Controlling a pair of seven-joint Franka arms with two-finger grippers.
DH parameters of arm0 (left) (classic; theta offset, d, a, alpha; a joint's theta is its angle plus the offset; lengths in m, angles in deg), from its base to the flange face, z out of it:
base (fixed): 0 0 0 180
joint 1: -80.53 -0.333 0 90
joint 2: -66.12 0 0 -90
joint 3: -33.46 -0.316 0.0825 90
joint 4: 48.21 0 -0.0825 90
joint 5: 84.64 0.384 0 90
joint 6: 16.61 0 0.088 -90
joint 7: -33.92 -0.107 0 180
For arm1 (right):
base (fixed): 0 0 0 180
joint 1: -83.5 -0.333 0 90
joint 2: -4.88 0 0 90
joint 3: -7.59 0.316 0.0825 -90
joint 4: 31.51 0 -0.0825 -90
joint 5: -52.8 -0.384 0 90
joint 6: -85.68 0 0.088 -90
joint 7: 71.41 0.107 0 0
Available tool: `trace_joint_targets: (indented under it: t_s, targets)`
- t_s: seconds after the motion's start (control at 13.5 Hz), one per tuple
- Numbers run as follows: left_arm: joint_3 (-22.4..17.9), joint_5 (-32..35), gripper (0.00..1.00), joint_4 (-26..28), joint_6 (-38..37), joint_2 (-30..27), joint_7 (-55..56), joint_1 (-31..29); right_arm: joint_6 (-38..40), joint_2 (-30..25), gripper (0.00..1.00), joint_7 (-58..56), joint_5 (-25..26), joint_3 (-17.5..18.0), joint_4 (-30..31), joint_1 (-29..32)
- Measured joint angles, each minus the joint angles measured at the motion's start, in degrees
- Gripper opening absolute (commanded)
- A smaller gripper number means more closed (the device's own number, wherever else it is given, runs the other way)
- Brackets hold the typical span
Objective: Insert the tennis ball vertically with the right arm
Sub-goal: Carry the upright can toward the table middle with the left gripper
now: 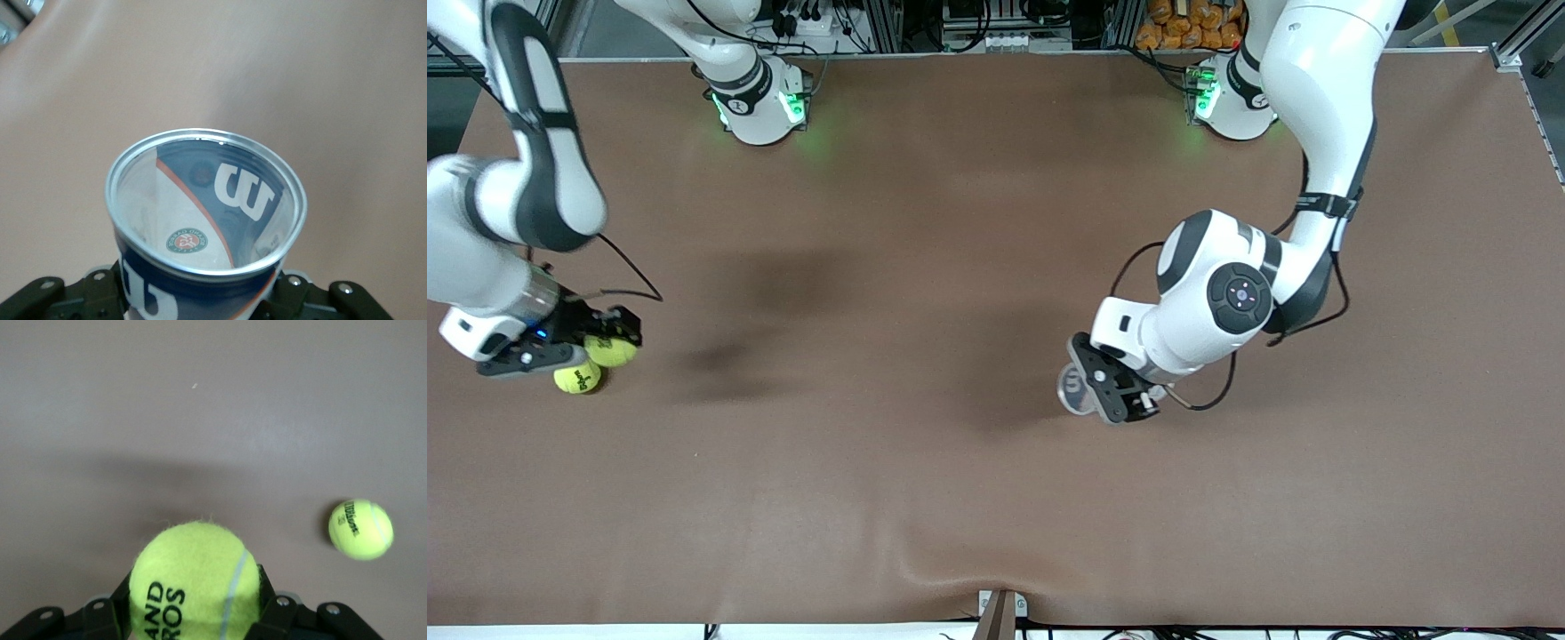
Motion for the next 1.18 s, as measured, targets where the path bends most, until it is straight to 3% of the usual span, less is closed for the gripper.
trace_joint_targets:
  t_s: [0.44, 0.67, 1.18]
  targets:
    - [1.8, -8.0, 0.71, 1.0, 11.7, 1.9, 3.6, 5.3, 29.5, -1.5, 0.00, 1.5, -0.2, -0.3, -20.1, 0.0]
    - [1.8, -9.6, 0.71, 1.1, 19.7, 5.0, 7.9, 8.8, 40.0, -3.1, 0.00, 5.1, -0.2, -0.3, -27.2, -1.7]
    - [1.9, -23.5, 0.71, 1.1, 36.7, 7.1, 8.9, 16.8, 43.5, -6.8, 0.00, 7.5, -0.2, -0.5, -30.3, -4.0]
